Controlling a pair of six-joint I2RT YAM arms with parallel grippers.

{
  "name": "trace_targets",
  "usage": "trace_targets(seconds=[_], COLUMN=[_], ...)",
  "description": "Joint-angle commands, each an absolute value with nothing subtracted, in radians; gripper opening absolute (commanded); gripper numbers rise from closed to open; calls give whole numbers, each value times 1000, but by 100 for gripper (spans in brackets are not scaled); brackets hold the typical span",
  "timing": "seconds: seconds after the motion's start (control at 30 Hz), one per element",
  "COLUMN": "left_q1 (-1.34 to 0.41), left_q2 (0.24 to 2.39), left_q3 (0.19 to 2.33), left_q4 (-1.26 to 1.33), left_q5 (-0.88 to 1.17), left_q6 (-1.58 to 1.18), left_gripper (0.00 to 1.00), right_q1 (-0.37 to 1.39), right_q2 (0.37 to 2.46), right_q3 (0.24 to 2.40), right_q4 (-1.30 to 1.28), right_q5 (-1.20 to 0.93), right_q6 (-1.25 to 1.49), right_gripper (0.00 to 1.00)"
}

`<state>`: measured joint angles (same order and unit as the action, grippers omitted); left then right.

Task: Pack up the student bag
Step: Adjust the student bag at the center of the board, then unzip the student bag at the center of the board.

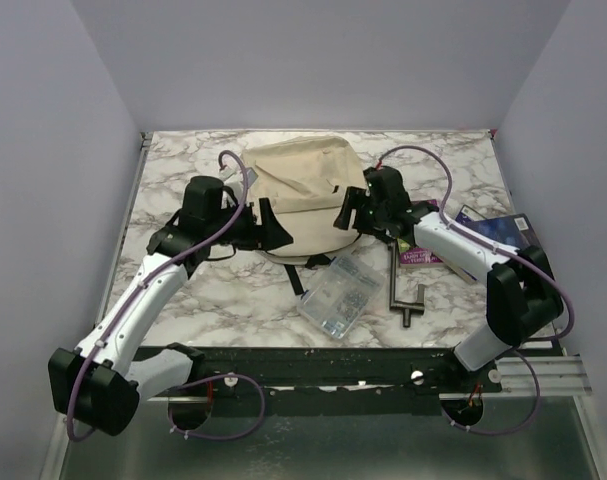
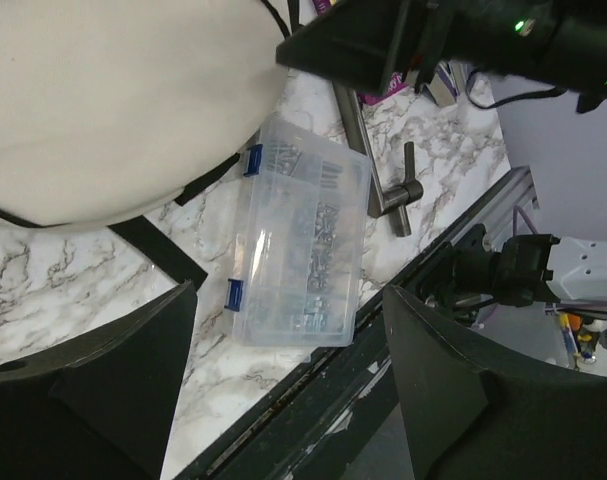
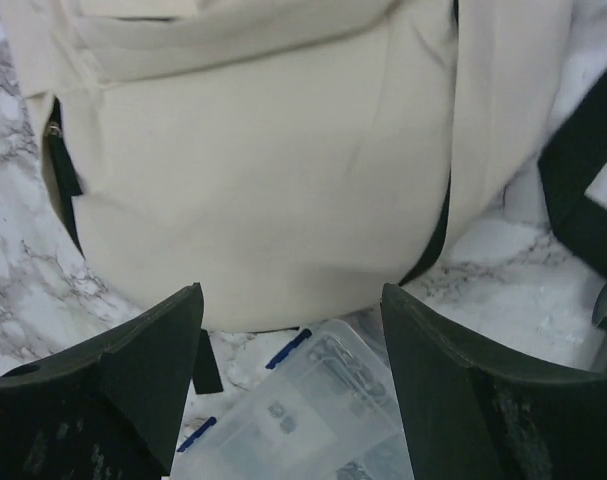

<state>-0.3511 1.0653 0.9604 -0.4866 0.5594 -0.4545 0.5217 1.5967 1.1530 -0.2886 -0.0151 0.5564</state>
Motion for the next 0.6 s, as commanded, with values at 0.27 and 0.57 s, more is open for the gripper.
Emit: trace_targets(seconds=[0.27,0.57], left_q1=[-485,-508], left_q2=[1231,1288], left_q3=[1163,1211], left_q4=[-424,-551], left_q5=[499,344], left_q6=[-413,-268], left_gripper=[78,78], right_q1=[480,481], right_q2=[1632,1790], right_q3=[972,1085], right_q4=[-85,4], right_q5=[-110,-318], right_q6=[855,890], right_gripper=[70,48])
